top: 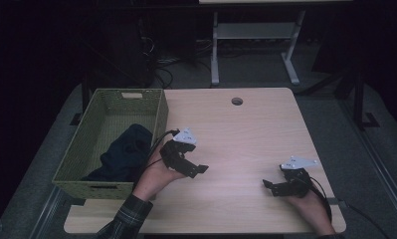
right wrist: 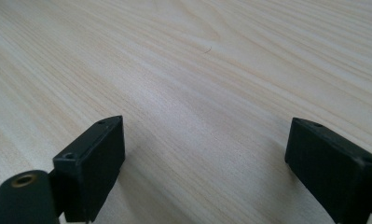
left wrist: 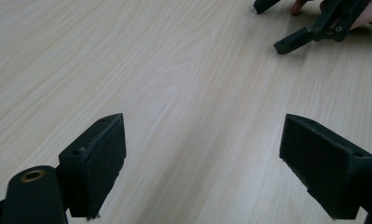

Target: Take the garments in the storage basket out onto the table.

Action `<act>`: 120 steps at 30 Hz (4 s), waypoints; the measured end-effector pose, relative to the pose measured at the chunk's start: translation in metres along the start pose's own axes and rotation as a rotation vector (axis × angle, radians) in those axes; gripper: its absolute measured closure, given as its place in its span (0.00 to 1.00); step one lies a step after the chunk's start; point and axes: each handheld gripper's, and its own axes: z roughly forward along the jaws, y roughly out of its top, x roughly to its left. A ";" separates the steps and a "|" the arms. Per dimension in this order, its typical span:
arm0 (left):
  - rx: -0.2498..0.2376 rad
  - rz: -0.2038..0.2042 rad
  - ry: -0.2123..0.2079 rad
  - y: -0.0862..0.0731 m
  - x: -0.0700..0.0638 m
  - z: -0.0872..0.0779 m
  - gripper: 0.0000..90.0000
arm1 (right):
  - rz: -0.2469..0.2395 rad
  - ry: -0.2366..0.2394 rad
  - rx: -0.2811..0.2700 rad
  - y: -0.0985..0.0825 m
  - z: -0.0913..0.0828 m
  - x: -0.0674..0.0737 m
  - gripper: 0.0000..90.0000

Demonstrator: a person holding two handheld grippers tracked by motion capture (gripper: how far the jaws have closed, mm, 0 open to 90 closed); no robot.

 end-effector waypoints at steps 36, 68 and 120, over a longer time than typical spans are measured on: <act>0.046 0.005 -0.003 0.025 0.013 -0.033 0.16 | -0.001 0.000 0.001 0.000 0.000 0.000 0.13; 0.044 -0.054 0.096 0.008 0.035 -0.081 0.16 | -0.004 -0.001 0.000 0.000 0.000 0.000 0.13; 0.107 -0.150 0.289 -0.064 0.074 -0.156 0.15 | 0.001 0.001 0.002 0.000 0.000 0.000 0.13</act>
